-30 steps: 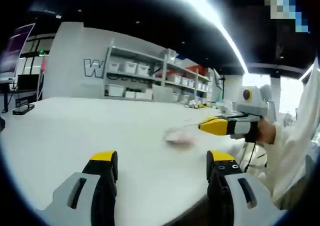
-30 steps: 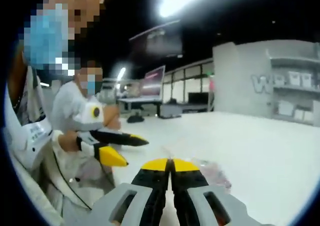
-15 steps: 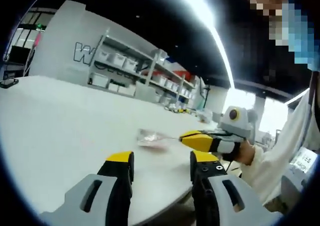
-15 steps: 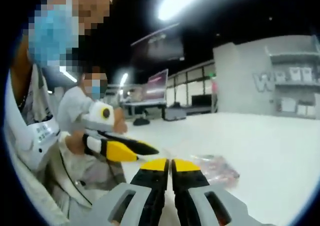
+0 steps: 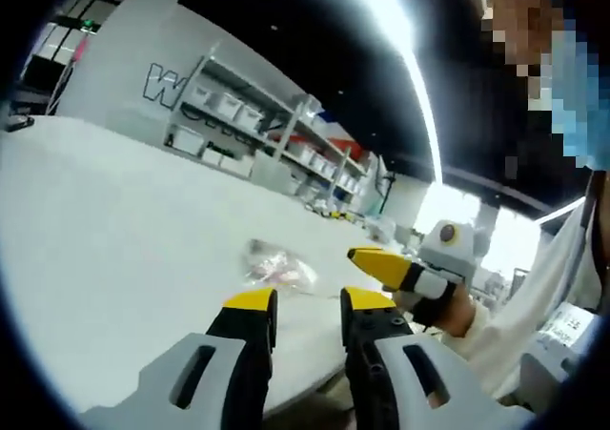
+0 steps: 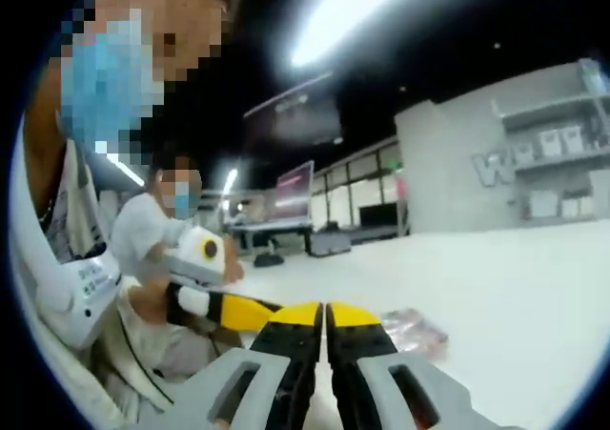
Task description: Open the resealable bag by pulling the two sides of the seal apart until the entire bag opening is separated and visibly accessible.
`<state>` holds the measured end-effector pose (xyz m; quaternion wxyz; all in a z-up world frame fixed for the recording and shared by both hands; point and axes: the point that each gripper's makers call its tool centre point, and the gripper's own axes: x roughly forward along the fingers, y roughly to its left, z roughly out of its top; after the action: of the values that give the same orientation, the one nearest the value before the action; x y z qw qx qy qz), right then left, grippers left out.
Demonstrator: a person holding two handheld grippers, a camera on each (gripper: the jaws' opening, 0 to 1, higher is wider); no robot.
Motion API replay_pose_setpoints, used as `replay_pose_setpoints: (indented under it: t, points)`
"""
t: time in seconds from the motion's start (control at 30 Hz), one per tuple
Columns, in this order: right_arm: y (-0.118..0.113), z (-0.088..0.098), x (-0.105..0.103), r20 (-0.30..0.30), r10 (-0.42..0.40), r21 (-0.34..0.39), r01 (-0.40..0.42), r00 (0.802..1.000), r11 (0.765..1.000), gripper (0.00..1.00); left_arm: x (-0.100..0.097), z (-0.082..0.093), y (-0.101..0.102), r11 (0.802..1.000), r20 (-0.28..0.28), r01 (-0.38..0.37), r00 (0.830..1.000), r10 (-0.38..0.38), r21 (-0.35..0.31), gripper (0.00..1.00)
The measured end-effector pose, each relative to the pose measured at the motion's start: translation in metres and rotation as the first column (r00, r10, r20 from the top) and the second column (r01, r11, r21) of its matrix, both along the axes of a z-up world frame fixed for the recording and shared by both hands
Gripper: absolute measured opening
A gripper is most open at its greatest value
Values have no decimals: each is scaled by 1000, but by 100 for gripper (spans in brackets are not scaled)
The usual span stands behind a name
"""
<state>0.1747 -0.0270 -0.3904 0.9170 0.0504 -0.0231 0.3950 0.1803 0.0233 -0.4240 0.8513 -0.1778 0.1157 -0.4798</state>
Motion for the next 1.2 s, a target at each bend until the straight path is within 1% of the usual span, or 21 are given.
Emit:
replay_pose_setpoints:
  t: [0.03,0.13,0.23,0.27,0.3,0.37,0.4,0.57,0.7,0.8,0.87,0.9,0.93,1.0,1.03,1.1,1.2]
  points:
    - [-1,1,0,1,0,2,0,1000,1000,0,-1,-1,1,1000,-17,-1,1000,1,5,25]
    - [-1,2,3,1,-8,-17,8,1000,1000,0,-3,-3,4,1000,-30,-8,1000,8,18,25]
    - [0,1,8,0,-25,-86,25,1000,996,0,-4,-5,9,1000,-46,-17,999,18,21,25]
    - [3,1,8,3,-19,-108,19,1000,994,1,-4,-6,10,1000,-52,-21,998,22,24,25]
    - [7,-1,6,-16,-7,-136,5,1000,991,2,-3,-7,11,999,-57,-25,998,26,29,25]
    - [16,0,5,-23,11,-164,-14,1000,986,4,-4,-10,11,999,-68,-19,997,22,34,24]
    - [18,-3,5,-31,12,-198,-18,999,980,5,-5,-9,10,1000,-66,-10,998,12,27,24]
    - [32,-8,6,0,16,-343,-15,1000,939,4,-9,-9,5,1000,-65,17,998,-16,18,24]
    - [36,-14,5,-15,29,-406,-33,999,913,4,-9,-10,4,999,-64,23,998,-21,23,24]
    - [38,-20,4,-40,41,-454,-55,998,889,4,-11,-10,3,999,-67,27,997,-26,21,24]
    - [39,-23,5,-46,46,-484,-62,998,873,4,-12,-10,3,999,-65,30,997,-29,17,24]
    - [39,-25,5,-49,49,-503,-67,998,862,4,-12,-9,3,999,-64,30,998,-29,15,24]
    - [40,-28,6,-50,53,-532,-72,997,844,4,-13,-10,3,999,-62,30,998,-29,17,24]
    - [41,-32,8,-47,54,-574,-71,997,816,4,-13,-11,3,999,-57,30,998,-29,24,24]
    - [42,-35,8,-50,54,-589,-73,997,805,4,-13,-11,3,999,-55,31,998,-29,27,24]
    - [44,-39,9,-53,56,-606,-77,997,792,4,-14,-11,4,999,-51,30,998,-29,26,24]
    - [44,-44,10,-70,54,-615,-86,996,784,4,-14,-9,5,1000,-43,26,999,-25,18,25]
